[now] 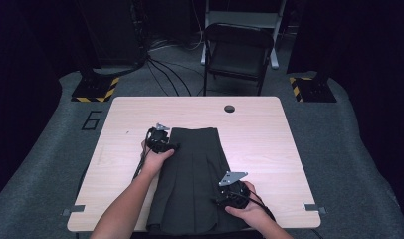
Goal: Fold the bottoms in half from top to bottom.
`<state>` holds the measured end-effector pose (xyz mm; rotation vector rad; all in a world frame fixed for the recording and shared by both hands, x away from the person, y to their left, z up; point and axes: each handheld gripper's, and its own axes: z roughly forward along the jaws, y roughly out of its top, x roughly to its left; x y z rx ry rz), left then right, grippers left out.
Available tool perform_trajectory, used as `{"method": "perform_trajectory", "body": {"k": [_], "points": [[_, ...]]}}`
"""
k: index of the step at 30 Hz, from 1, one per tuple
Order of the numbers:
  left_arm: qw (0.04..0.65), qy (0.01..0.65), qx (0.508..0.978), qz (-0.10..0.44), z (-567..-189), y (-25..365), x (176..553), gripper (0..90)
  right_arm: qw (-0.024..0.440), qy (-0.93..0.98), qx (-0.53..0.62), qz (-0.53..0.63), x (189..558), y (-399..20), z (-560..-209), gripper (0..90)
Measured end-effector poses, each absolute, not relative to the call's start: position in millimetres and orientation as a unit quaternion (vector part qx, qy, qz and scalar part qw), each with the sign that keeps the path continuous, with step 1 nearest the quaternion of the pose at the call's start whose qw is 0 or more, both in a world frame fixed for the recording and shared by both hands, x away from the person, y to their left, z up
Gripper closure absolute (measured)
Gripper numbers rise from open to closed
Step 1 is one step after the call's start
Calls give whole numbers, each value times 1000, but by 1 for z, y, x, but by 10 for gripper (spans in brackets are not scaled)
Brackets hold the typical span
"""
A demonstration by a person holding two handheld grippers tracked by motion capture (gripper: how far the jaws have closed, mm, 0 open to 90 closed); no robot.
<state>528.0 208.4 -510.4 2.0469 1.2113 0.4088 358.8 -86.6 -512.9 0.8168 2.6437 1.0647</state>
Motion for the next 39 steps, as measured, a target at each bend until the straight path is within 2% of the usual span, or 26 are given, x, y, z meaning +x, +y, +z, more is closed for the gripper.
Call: {"method": "perform_trajectory", "body": {"k": [18,25,39], "points": [[335,483,791,170,-515,202,552,356,83,887,266,369,358,-89,-515,430],[336,479,792,173,-516,202,547,382,85,888,253,374,356,-90,-516,476],[341,487,784,179,-517,213,533,385,78,891,247,374,352,-90,-516,489]]}}
